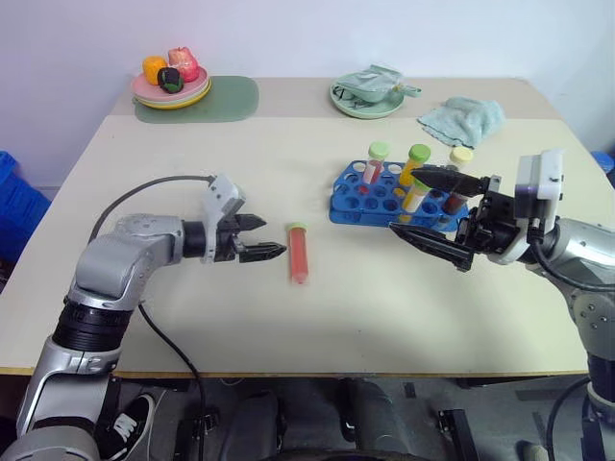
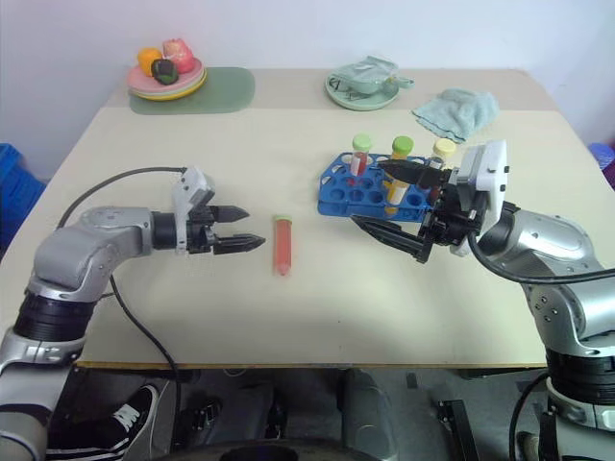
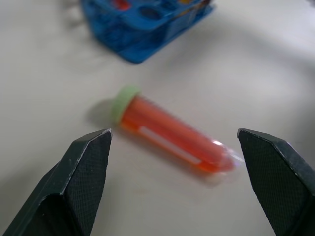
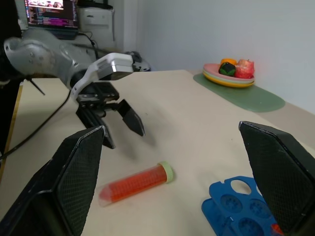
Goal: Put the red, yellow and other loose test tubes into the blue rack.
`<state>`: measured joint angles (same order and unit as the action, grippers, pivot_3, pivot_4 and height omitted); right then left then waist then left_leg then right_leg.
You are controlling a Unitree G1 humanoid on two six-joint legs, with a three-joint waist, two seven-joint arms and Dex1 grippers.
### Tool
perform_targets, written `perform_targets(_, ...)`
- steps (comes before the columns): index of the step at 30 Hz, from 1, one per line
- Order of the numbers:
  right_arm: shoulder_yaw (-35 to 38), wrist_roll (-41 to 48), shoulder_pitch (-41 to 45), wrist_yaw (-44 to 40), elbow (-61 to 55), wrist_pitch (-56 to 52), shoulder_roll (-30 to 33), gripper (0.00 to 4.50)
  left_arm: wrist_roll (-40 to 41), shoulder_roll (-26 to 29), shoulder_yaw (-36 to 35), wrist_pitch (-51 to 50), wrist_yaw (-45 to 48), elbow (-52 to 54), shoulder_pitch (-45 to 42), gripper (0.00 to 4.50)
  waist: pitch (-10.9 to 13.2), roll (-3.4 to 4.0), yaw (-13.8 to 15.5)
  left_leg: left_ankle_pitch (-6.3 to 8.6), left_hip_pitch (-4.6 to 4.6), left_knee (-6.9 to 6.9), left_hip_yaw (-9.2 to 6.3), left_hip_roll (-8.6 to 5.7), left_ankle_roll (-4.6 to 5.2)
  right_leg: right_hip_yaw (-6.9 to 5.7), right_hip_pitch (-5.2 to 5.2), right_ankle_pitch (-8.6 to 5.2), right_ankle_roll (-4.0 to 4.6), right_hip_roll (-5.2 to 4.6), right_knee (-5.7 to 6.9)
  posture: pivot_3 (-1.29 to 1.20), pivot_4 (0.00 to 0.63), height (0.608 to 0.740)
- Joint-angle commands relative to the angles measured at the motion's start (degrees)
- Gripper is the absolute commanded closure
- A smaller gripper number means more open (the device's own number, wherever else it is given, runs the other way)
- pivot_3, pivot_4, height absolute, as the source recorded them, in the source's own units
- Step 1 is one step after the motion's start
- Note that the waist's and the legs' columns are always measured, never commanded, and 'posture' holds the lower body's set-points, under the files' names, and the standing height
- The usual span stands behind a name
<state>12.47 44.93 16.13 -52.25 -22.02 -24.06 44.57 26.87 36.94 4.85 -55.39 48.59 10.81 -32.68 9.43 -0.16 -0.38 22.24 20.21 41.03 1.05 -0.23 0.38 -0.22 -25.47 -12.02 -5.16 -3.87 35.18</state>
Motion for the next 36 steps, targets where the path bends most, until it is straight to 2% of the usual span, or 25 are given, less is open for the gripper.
perform_targets(1, -0.1, -1.5, 1.1, 0.1, 0.1, 2.0, -1.5, 0.02, 0.9, -4.7, -3.4, -14.0, -11.1, 5.3, -3.3, 0.3, 0.0, 0.0, 0.1, 0.0, 0.01, 0.01, -0.01, 0.0, 0.0, 0.0, 0.0, 0.0, 0.0, -0.01, 0.01, 0.0, 0.15, 0.74)
perform_targets(5, -1.2, -2.6, 1.5, -0.1, 0.8, 2.3, -3.3, 0.02, -0.2, -9.2, -5.0, -26.4, -19.2, 9.9, -5.9, 0.3, 0.0, 0.0, -0.1, -0.01, 0.01, 0.02, -0.03, -0.01, -0.02, 0.0, -0.01, 0.0, -0.01, 0.0, 0.02, 0.0, 0.15, 0.74)
perform_targets(7, -1.8, -3.1, 1.7, -0.5, 1.1, 2.5, -4.0, 0.02, -0.2, -13.9, -9.2, -33.9, -22.4, 9.9, -8.5, 0.3, 0.0, 0.0, -0.2, -0.02, 0.0, 0.02, -0.06, 0.0, -0.04, 0.0, -0.01, 0.0, -0.01, 0.02, 0.02, 0.0, 0.15, 0.74)
perform_targets(9, -2.3, -3.5, 2.2, -0.7, 1.6, 2.6, -4.5, 0.02, -0.8, -17.3, -12.1, -37.0, -26.2, 9.2, -10.3, 0.3, 0.0, 0.0, -0.1, -0.04, 0.01, 0.04, -0.07, -0.01, -0.07, -0.01, -0.01, 0.0, -0.01, 0.02, 0.02, 0.0, 0.15, 0.74)
perform_targets(15, -4.3, -4.8, 3.7, -2.2, 3.7, 3.2, -6.4, 0.02, 0.2, -27.2, -16.9, -37.1, -40.9, 5.4, -13.3, 0.3, 0.0, 0.0, 0.0, -0.1, -0.02, 0.02, -0.09, -0.03, -0.18, -0.01, 0.0, 0.01, -0.01, -0.03, 0.02, 0.0, 0.15, 0.74)
perform_targets(17, -4.8, -5.1, 4.2, -2.6, 4.4, 3.3, -6.9, 0.02, 0.7, -27.2, -15.0, -37.1, -44.2, 5.0, -14.1, 0.3, 0.0, 0.0, -0.1, -0.11, -0.01, 0.02, -0.11, -0.04, -0.21, -0.01, 0.0, 0.01, -0.02, -0.06, 0.02, 0.0, 0.15, 0.74)
perform_targets(25, -5.2, -6.6, 4.7, -4.3, 6.1, 4.5, -8.0, 0.02, 8.1, -33.5, -17.6, -37.1, -59.7, -3.0, -19.9, 0.3, 0.0, 0.0, 0.8, -0.19, 0.01, -0.01, -0.2, -0.16, -0.35, -0.07, -0.02, 0.03, -0.05, -0.26, 0.01, 0.0, 0.15, 0.74)
perform_targets(28, -5.2, -7.0, 4.1, -4.2, 6.1, 5.0, -8.5, 0.02, 12.6, -32.5, -15.4, -37.1, -64.4, -5.6, -21.7, 0.3, 0.0, 0.0, 1.0, -0.2, -0.01, -0.01, -0.2, -0.24, -0.37, -0.07, -0.02, 0.04, -0.07, -0.28, 0.0, 0.0, 0.15, 0.74)
perform_targets(31, -5.0, -7.1, 3.8, -3.6, 5.8, 5.0, -9.1, 0.02, 18.8, -27.7, -9.6, -37.1, -66.7, -8.7, -23.3, 0.3, 0.0, 0.0, 0.9, -0.22, -0.04, -0.02, -0.2, -0.3, -0.42, -0.07, -0.02, 0.04, -0.08, -0.29, 0.01, 0.0, 0.15, 0.74)
perform_targets(36, -4.5, -7.5, 3.4, -3.5, 5.3, 4.8, -9.1, 0.02, 32.4, -24.9, -9.5, -37.1, -75.6, -13.9, -22.8, 0.3, 0.0, 0.0, 1.0, -0.25, -0.05, -0.02, -0.28, -0.26, -0.47, -0.08, -0.03, 0.04, -0.08, -0.37, 0.01, 0.0, 0.15, 0.74)
